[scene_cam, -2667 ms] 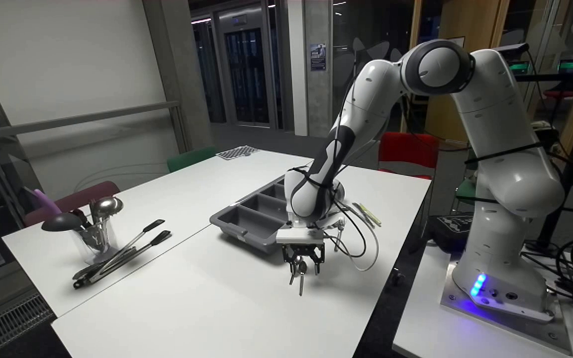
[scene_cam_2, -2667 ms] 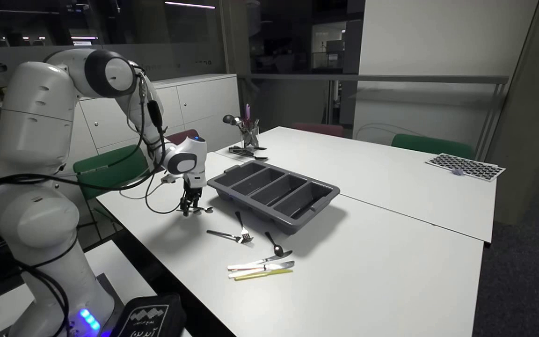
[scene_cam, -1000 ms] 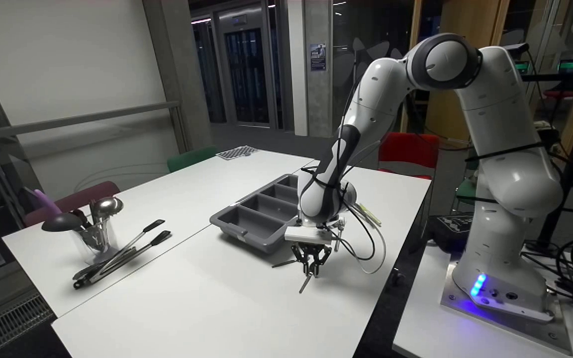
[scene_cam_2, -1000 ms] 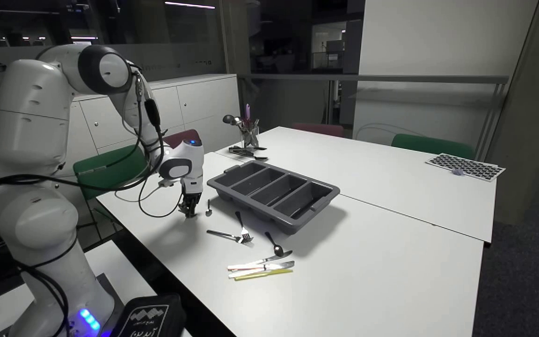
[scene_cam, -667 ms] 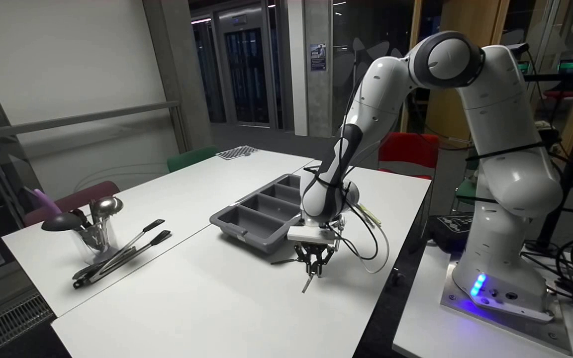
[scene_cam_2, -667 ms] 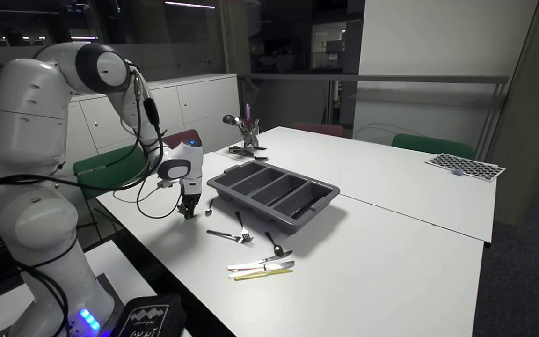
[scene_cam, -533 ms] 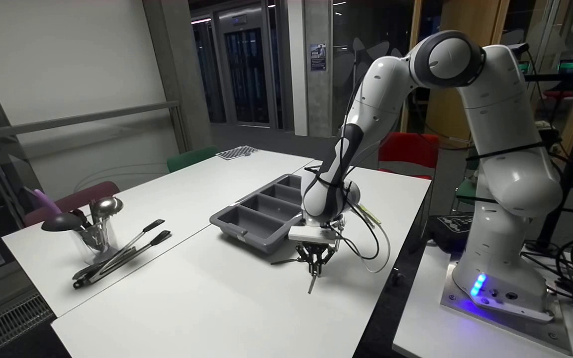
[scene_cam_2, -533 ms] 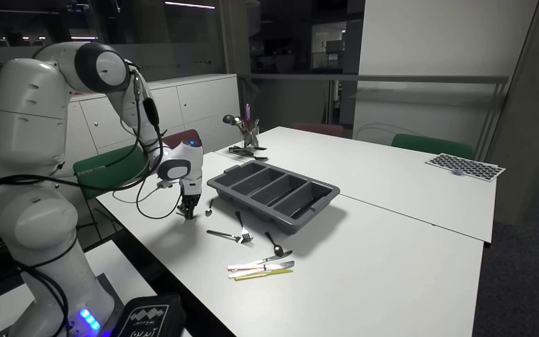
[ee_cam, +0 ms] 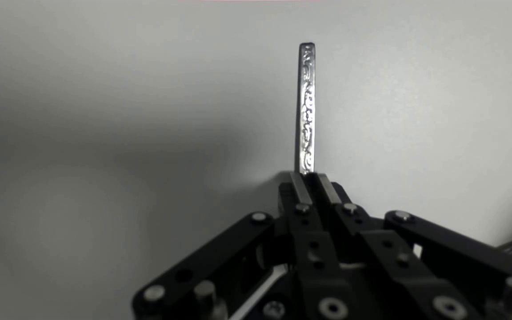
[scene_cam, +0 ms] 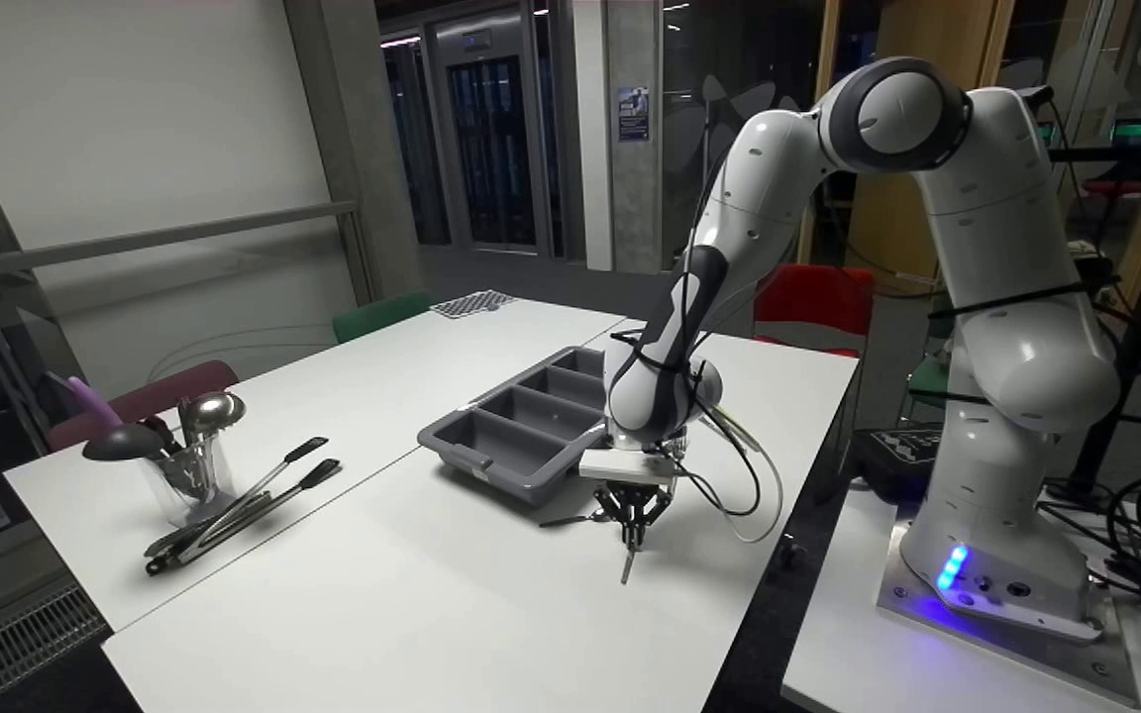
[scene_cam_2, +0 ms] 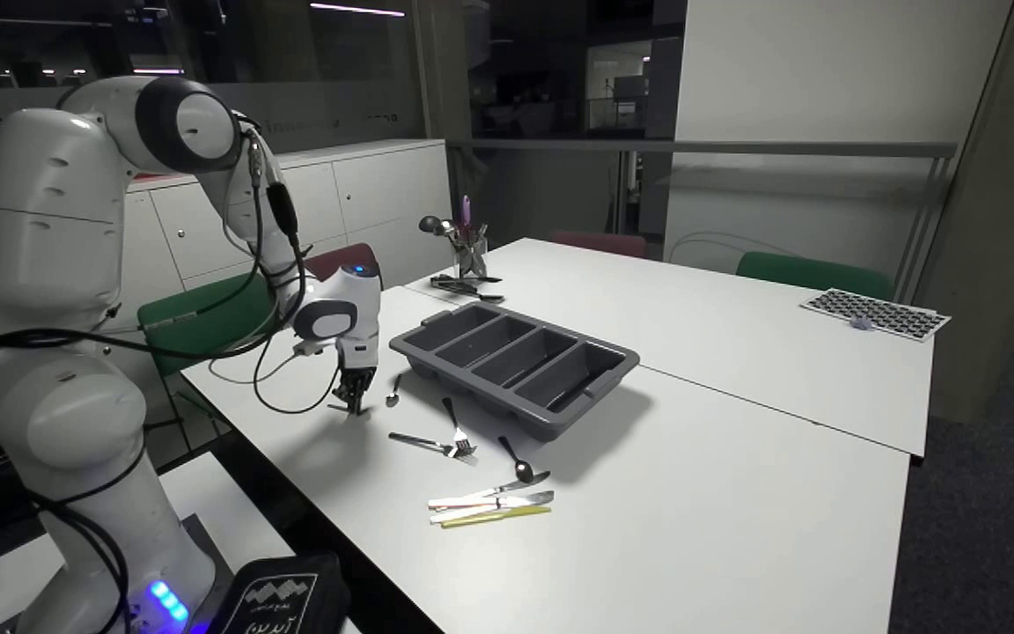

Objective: Pick up one spoon and put it in the grey object

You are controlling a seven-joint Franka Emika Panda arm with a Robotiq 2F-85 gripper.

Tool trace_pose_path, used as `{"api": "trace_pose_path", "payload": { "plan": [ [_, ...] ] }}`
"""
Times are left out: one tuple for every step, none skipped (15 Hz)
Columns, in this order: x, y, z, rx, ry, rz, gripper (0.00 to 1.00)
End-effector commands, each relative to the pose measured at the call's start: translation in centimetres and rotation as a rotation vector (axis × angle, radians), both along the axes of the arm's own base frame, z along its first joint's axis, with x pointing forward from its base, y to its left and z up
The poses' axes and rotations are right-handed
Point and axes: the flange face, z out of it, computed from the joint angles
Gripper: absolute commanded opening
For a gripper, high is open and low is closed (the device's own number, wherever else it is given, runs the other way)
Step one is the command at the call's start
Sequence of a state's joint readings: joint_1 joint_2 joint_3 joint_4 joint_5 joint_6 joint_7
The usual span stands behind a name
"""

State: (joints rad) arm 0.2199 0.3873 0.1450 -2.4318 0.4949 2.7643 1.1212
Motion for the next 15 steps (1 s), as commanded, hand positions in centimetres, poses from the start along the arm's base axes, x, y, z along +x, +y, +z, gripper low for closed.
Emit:
{"api": "trace_pose_path", "payload": {
  "plan": [
    [-1.7, -0.8, 1.6, -0.006, -0.05, -0.013, 0.02],
    [-2.1, -0.8, 1.9, -0.012, -0.065, -0.012, 0.02],
    [-2.6, -0.6, 2.4, -0.022, -0.088, -0.007, 0.02],
    [-3.0, -0.6, 2.9, -0.031, -0.107, -0.006, 0.02],
    [-3.5, -0.5, 3.5, -0.04, -0.126, -0.004, 0.02],
    [-3.8, -0.5, 4.2, -0.05, -0.14, -0.003, 0.02],
    [-4.1, -0.5, 4.9, -0.06, -0.152, -0.001, 0.02],
    [-4.4, -0.6, 5.6, -0.068, -0.161, 0.001, 0.02],
    [-4.3, -0.9, 6.6, -0.074, -0.167, 0.012, 0.02],
    [-4.0, -1.1, 7.6, -0.08, -0.178, 0.043, 0.02],
    [-3.6, -1.2, 8.7, -0.088, -0.194, 0.085, 0.02],
    [-2.9, -1.4, 9.9, -0.091, -0.214, 0.128, 0.02],
    [-2.4, -1.6, 11.1, -0.088, -0.228, 0.152, 0.02],
    [-1.7, -1.9, 12.5, -0.075, -0.248, 0.179, 0.02],
    [-1.3, -2.0, 13.7, -0.06, -0.262, 0.204, 0.02]
  ]
}}
